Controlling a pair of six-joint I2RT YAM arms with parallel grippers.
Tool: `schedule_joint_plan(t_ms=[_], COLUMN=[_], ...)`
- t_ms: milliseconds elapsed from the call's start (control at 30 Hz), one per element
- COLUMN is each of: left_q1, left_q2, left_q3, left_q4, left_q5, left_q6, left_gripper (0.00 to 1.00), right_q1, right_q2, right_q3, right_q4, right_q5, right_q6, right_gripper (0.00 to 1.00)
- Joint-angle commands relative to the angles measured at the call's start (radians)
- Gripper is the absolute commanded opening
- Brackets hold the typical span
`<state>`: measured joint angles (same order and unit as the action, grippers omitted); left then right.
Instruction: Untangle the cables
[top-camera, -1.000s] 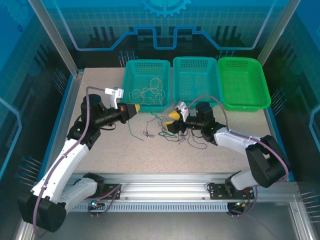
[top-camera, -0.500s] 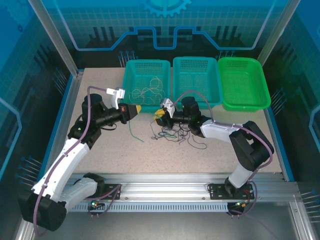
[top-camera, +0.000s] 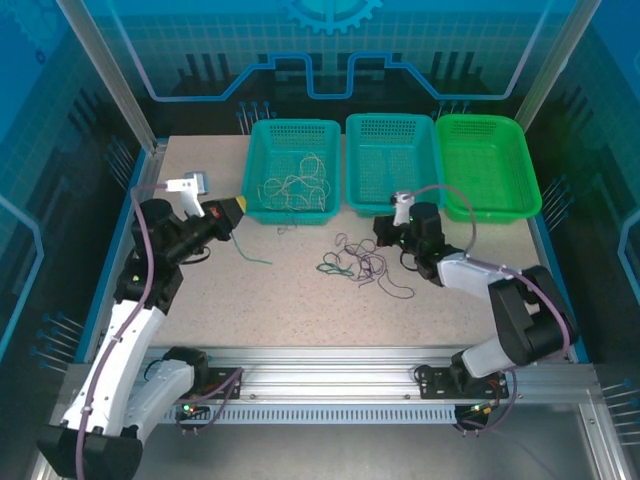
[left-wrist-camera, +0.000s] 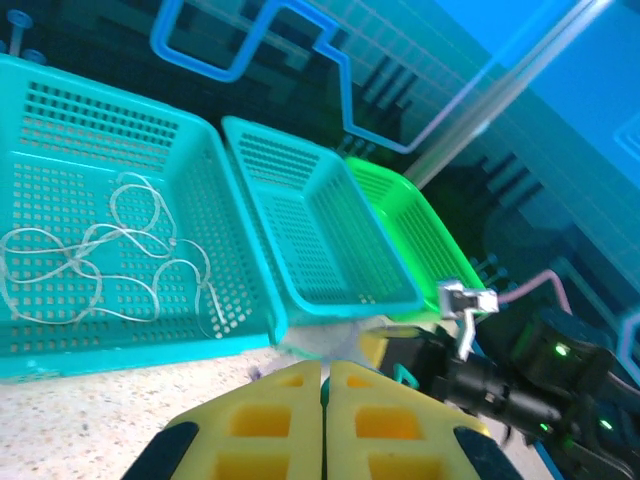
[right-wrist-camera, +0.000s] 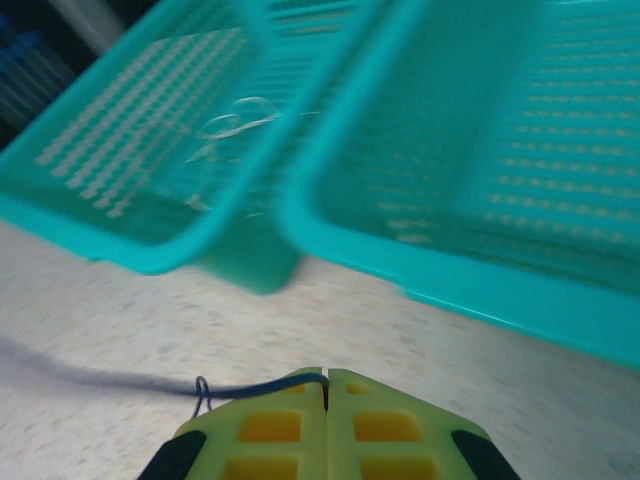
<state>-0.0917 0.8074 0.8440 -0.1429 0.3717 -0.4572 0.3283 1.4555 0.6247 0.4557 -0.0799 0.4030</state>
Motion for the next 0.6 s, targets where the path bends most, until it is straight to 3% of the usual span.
schedule_joint_plan(t_ms=[0,233,300,467,567], left_q1=[0.035,0.089,0.098,0.098,0.098], left_q2=[-0.036,-0.037,-0.028,0.022,0.048], left_q3=[-0.027,-0.038,-0.042,-0.043,-0.032], left_q4=[-0.025,-0.038,-0.020,0.094,0.137], left_q5=[-0.110,-0.168,-0.155,-0.053,-0.046], left_q6=[-0.058,-0.118,-0.138,-0.197,-0.218], left_gripper=[0.00,0.00,0.00,0.00,0.00], right_q1=[-0.063,-0.201,-0.246,-0.252,-0.328], right_q2=[-0.120,-0.387,-0.450,-0.533,-0.574], right_q3=[-0.066,-0.161,-0.185,-0.164,-0.198], right_q4=[-0.103,-0.268,-0.265,-0.355,-0.391], right_q5=[0.172,0.288,0.250,0.168,0.113], right_q6=[0.173,0.273,0.271,0.181,0.291], right_gripper=[0.00,0.00,0.00,0.00,0.00])
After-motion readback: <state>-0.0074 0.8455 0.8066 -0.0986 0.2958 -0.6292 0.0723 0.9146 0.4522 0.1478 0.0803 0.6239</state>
